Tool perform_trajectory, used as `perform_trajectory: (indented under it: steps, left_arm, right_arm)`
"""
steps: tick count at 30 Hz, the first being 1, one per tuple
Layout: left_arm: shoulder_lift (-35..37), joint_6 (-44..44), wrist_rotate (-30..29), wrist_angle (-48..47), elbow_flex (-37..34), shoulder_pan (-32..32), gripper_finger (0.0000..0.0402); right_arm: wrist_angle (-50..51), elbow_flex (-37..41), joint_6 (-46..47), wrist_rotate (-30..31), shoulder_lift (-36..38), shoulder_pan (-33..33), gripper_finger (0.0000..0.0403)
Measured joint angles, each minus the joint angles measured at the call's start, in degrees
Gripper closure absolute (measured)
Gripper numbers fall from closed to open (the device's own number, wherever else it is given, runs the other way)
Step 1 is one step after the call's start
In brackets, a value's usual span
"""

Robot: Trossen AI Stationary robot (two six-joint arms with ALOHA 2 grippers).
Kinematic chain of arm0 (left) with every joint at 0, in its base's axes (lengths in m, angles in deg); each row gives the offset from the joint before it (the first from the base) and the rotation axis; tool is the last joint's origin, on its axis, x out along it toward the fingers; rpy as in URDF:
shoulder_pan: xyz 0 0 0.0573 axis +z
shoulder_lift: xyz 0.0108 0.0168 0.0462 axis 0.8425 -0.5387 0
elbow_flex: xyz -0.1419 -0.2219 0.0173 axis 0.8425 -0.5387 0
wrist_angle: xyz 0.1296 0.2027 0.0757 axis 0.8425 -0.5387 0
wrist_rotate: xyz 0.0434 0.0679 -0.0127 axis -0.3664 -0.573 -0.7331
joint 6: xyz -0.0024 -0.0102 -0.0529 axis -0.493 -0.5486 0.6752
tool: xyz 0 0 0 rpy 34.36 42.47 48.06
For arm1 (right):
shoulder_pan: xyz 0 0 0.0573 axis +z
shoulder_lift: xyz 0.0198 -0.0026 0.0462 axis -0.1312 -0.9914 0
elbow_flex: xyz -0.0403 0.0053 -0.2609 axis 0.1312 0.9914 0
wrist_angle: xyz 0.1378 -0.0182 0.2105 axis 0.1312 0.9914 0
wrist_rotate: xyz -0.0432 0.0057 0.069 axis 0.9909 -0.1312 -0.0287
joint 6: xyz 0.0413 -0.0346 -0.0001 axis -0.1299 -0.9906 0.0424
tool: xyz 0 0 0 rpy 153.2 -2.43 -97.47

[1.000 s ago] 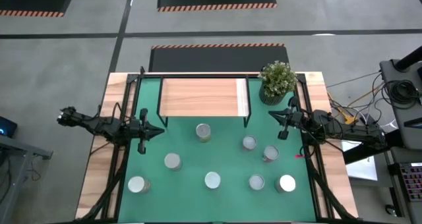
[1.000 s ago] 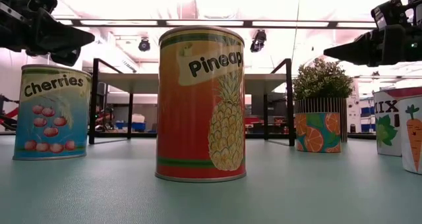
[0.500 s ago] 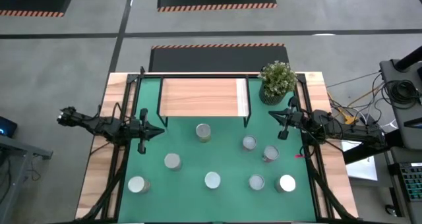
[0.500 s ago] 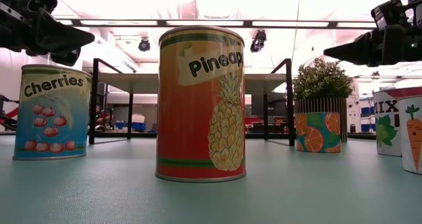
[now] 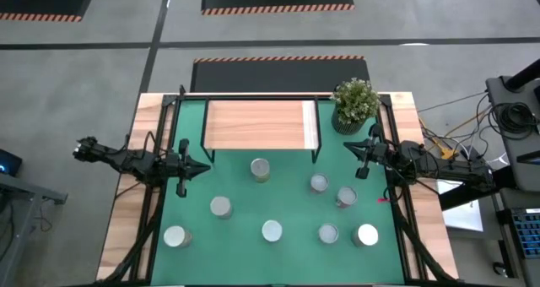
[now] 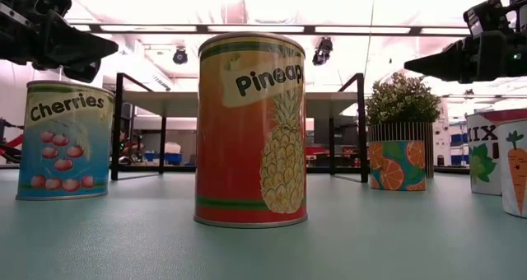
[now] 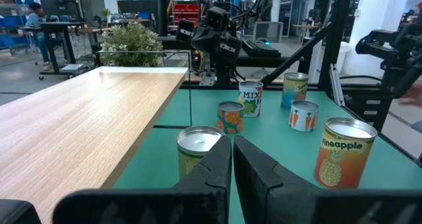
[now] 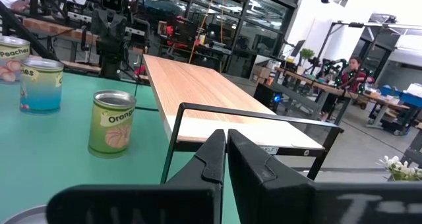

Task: Pick and place cans onto a shelf

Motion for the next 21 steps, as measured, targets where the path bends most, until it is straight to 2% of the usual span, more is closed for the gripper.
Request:
perform_trajectory:
  steps: [6, 9, 12, 16, 18, 21]
  left_arm:
    - [-0.02, 0.54, -0.02, 1.50, -0.02, 0.01, 0.0402]
    - [-0.01, 9.26, -0.02, 7.81, -0.02, 0.00, 0.0402]
    - [0.00, 19.23, -0.58, 15.95, -0.02, 0.00, 0.0402]
    - [0.00, 20.60, -1.07, 23.70, -0.02, 0.01, 0.0402]
    - [0.00, 20.62, -1.05, 25.22, -0.02, -0.01, 0.0402]
    - [-0.02, 20.76, -1.06, 25.98, -0.02, -0.01, 0.0402]
  right_arm:
    - [0.00, 0.00, -0.10, -0.01, 0.01, 0.02, 0.0394]
    - [0.00, -0.01, 1.50, -0.02, 0.00, 0.02, 0.0394]
    - [-0.02, -0.01, 12.41, -0.09, 0.00, 0.02, 0.0394]
    - [-0.02, -0.01, 29.06, -0.09, 0.00, 0.02, 0.0394]
    - [-0.17, 0.01, 32.99, 0.07, 0.00, 0.02, 0.0394]
    - [-1.37, 0.01, 32.54, 1.07, 0.00, -0.02, 0.0394]
